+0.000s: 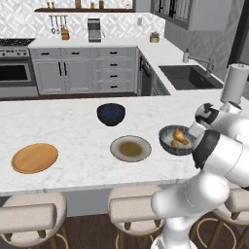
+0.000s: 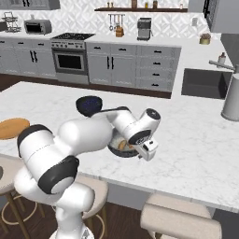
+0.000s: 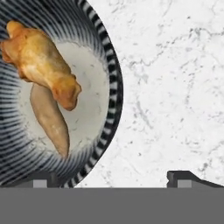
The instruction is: Pick the chicken drumstick and sweet potato from their plates and place them in the bowl. Then put the bowl in the fridge.
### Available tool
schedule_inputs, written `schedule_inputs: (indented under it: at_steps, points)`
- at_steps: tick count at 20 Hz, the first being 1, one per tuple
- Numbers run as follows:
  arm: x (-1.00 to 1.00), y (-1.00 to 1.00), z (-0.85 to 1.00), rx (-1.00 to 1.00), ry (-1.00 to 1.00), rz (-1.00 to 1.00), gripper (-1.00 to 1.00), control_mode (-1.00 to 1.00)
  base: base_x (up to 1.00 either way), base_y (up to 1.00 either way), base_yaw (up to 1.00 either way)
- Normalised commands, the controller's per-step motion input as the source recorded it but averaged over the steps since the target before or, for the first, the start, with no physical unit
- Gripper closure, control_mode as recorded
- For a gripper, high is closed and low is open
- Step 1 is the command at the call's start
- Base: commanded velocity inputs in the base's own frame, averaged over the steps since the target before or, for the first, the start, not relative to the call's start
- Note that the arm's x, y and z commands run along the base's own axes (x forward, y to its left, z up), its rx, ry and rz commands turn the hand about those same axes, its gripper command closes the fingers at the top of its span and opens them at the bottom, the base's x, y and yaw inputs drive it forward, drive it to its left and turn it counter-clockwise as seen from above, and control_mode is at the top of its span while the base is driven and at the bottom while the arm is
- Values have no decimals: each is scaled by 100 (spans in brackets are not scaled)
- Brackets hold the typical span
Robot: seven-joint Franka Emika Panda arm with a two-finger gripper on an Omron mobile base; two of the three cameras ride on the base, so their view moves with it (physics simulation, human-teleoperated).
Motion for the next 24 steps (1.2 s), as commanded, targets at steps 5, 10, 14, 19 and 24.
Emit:
schedule_inputs:
  at_steps: [5,10,14,19,24]
  points:
    - [46,4,-27,1,1,0,-100,-100,0,0,0]
    - [39,2,-24,0,1,0,-100,-100,0,0,0]
    - [0,1,-37,0,1,0,-100,-100,0,0,0]
    - [1,19,-33,-2,0,0,-100,-100,0,0,0]
    - [0,42,-20,-3,0,0,100,-100,0,0,0]
